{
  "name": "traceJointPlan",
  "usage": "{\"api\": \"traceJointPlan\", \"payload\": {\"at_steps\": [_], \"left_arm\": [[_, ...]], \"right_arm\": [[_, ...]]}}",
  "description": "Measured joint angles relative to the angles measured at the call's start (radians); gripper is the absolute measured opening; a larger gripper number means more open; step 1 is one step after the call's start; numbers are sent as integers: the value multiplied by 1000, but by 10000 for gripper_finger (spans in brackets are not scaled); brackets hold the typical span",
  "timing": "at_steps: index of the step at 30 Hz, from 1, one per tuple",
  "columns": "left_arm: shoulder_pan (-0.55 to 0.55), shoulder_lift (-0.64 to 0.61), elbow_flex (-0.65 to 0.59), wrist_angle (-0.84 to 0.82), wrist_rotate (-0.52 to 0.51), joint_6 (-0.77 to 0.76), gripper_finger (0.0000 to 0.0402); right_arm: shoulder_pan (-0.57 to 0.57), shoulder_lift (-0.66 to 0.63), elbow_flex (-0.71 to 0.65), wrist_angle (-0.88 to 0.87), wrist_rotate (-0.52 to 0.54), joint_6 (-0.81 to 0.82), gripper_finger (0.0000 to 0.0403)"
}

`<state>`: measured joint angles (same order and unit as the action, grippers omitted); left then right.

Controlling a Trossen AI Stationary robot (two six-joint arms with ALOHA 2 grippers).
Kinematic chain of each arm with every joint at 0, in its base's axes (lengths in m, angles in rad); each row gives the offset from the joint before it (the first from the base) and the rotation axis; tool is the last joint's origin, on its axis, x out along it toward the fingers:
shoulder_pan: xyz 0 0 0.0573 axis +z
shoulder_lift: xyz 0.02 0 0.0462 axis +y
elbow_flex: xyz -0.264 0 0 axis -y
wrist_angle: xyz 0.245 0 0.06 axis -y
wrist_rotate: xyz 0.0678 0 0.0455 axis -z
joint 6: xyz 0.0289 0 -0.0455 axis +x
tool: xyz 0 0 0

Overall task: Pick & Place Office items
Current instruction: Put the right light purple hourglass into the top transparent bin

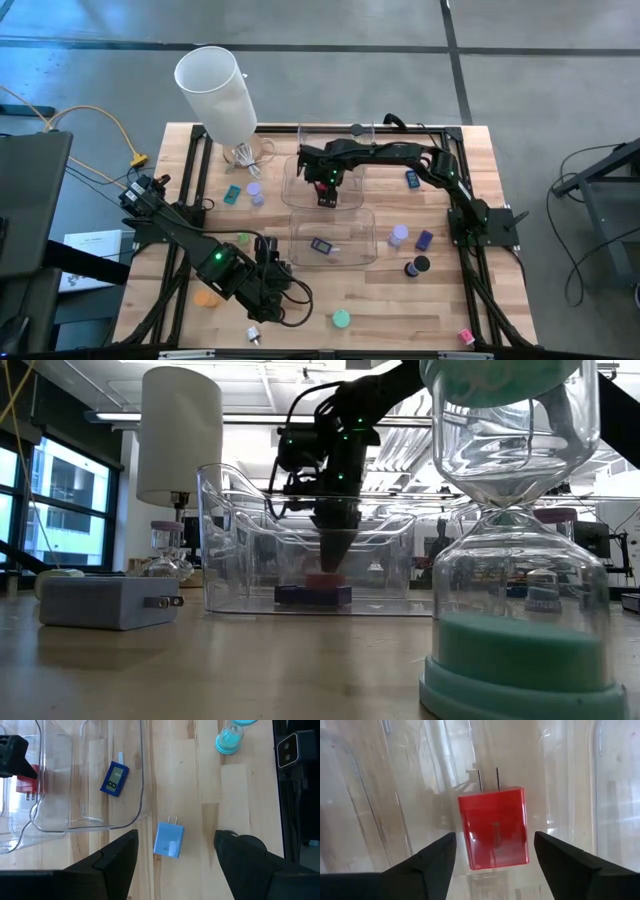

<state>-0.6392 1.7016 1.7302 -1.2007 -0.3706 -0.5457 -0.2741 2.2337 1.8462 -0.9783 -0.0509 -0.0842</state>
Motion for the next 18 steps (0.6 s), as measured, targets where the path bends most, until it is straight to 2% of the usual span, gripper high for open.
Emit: {"api": "traceJointPlan", "payload": {"at_steps": [5,9,18], "left_arm": [[0,0,0,0,0,0,254],[0,0,0,-1,0,0,254],[0,0,0,-1,0,0,254]], "right_arm": [[0,-13,0,-8,12,-32,259],[4,-57,1,-28,73,-34,259],[53,-229,2,-73,105,-24,259]]}}
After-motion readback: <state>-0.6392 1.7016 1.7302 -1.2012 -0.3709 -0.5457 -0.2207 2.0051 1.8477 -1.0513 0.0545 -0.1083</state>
